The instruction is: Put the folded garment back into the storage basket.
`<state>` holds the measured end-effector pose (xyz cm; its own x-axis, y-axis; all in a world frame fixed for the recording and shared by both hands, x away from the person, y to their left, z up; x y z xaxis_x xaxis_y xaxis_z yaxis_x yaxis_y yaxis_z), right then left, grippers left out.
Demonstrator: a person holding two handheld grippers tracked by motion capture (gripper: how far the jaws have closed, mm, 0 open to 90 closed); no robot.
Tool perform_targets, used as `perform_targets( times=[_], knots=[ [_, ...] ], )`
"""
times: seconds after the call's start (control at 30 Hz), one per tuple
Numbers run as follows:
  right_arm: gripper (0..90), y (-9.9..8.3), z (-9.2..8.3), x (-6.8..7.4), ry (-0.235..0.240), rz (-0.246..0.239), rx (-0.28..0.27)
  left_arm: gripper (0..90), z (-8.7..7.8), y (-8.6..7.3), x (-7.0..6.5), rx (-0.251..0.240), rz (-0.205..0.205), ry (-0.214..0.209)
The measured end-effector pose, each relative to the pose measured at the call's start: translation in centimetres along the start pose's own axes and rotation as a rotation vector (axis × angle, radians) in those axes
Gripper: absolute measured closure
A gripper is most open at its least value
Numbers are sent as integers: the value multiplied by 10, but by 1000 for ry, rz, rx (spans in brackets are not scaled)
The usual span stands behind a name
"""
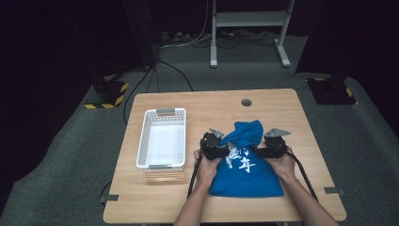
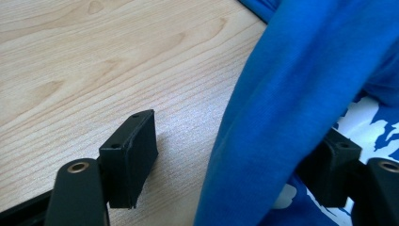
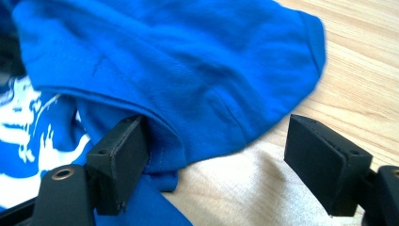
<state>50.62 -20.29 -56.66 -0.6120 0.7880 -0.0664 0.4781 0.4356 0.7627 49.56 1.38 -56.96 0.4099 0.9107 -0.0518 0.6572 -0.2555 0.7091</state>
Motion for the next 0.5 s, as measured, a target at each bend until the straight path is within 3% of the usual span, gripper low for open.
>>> perform_targets(
  times=[0.1, 0.23, 0.3, 0.33, 0.4, 0.47, 0.5],
  knots=[
    [216, 2, 3, -2, 13, 40, -3, 277, 0, 0, 0, -2, 2, -1],
    [225, 5, 6, -5, -31, 41, -6, 284, 0, -1, 0, -18, 9, -7],
    [213, 6, 8, -13, -46, 109, -12, 289, 0, -2, 0, -32, 14, -12],
    [206, 4, 10, -21, -63, 139, 17, 292, 0, -3, 0, -39, 13, -13],
    [206, 3, 9, -22, -69, 133, 19, 293, 0, -3, 1, -38, 13, -12],
    [212, 3, -2, -16, -39, 81, -22, 293, 0, -3, 1, -37, 8, -9],
    [212, 3, -2, -16, -39, 81, -22, 293, 0, -3, 1, -37, 8, -9]
  ],
)
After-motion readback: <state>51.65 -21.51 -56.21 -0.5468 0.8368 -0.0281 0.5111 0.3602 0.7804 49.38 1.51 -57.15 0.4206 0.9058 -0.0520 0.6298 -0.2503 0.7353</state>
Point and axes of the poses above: each handheld gripper's, and its own axes: z roughly forward along the jaws, y roughly out of its top, x roughly to its left, the point moved 5 cm from there along z, roughly forward along the jaws, and after that the axes turned 3 degrees about -z, right-handed, at the moved point
